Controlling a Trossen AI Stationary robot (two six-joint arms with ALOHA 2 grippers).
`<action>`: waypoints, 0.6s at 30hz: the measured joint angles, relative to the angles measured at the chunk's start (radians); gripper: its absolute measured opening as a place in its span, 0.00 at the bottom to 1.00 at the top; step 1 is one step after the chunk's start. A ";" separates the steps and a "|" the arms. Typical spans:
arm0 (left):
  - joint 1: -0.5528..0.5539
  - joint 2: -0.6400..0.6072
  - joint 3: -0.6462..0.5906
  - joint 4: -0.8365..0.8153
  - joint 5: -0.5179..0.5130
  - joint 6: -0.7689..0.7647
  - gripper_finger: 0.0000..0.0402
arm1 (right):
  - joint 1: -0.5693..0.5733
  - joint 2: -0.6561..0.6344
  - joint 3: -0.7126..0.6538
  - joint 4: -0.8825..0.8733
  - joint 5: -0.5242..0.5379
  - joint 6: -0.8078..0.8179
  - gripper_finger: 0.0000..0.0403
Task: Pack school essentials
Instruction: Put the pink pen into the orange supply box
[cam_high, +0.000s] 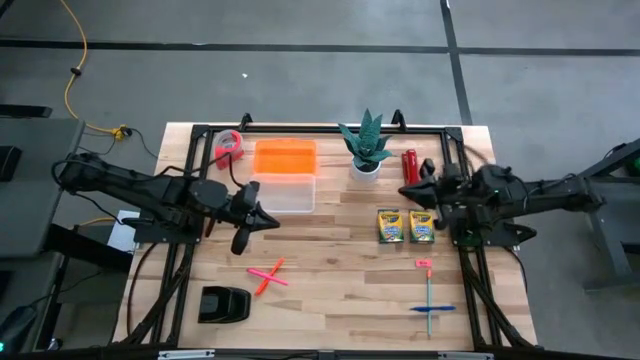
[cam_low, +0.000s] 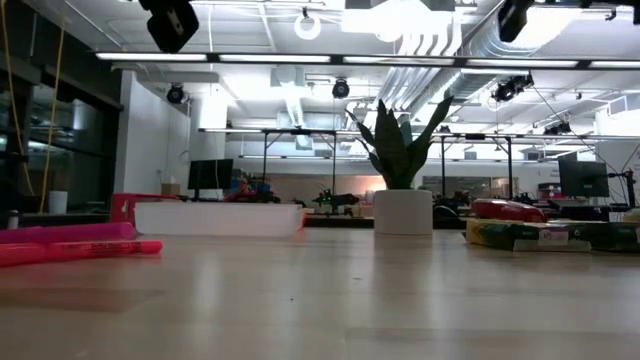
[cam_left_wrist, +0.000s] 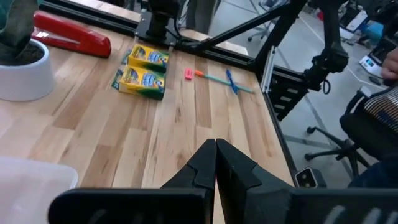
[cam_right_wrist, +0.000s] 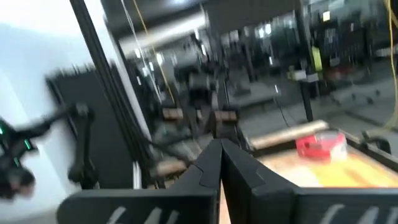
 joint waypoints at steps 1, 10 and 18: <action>0.000 -0.005 0.000 0.000 0.000 0.000 0.00 | 0.001 0.021 0.020 -0.030 0.000 -0.001 0.00; -0.001 0.033 0.066 -0.119 0.025 0.054 0.03 | 0.000 0.097 0.081 -0.078 0.001 0.043 0.00; -0.128 0.225 0.205 -0.503 0.050 0.057 0.26 | -0.001 0.099 0.082 -0.078 0.022 0.071 0.00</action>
